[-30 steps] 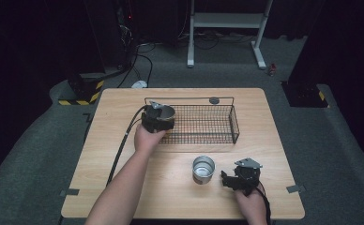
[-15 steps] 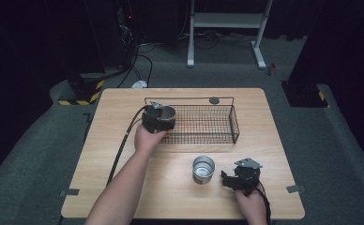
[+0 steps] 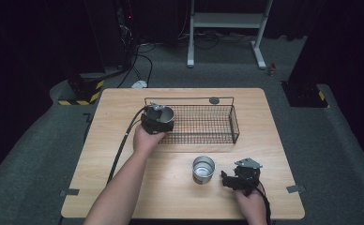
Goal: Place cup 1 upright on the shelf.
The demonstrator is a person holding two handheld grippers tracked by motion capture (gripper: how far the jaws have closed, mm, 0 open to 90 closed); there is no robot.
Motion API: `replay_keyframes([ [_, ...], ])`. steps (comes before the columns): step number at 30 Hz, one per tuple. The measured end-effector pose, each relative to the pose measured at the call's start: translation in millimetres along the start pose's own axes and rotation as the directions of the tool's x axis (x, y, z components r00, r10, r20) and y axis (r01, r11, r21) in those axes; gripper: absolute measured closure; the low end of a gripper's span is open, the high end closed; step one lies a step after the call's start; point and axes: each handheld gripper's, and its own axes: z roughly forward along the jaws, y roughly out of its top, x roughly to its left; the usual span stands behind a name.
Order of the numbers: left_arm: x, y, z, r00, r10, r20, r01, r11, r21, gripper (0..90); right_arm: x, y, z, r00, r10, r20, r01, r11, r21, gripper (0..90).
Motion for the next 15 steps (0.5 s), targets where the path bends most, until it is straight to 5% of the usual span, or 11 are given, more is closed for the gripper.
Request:
replay_keyframes([
  [15, 3.1, -4.2, 1.4, 0.9993, -0.022, 0.032, 0.022, 0.9996, 0.015, 9.8, 0.0, 0.0, 0.0, 1.0, 0.0, 0.0, 0.0, 1.0, 0.0, 8.7],
])
